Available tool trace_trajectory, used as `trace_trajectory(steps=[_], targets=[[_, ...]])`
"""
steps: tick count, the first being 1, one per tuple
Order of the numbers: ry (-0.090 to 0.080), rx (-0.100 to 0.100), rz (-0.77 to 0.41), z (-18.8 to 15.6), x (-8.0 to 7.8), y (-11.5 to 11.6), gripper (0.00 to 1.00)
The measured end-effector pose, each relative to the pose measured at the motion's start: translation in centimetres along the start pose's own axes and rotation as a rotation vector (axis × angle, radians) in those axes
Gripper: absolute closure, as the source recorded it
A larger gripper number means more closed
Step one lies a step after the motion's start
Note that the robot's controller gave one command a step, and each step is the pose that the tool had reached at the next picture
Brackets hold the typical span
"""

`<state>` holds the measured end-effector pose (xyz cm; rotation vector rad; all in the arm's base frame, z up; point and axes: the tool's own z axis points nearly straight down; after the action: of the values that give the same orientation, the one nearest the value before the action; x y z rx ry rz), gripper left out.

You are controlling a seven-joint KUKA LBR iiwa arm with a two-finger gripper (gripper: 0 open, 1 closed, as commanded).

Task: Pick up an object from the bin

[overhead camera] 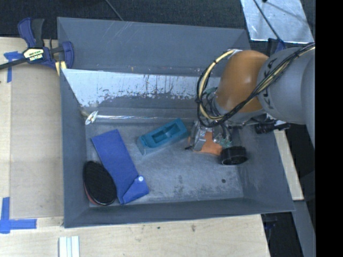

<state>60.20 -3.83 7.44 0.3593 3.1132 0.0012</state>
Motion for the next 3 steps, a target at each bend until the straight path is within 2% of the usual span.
trace_trajectory(steps=[1, 2, 3], targets=[[0.000, 0.000, 0.000, 0.0, 0.0, 0.0, 1.00], [0.010, 0.002, -0.005, -5.2, 0.2, 0.6, 1.00], [0.010, 0.002, -0.055, 0.7, -2.3, 0.0, 0.00]])
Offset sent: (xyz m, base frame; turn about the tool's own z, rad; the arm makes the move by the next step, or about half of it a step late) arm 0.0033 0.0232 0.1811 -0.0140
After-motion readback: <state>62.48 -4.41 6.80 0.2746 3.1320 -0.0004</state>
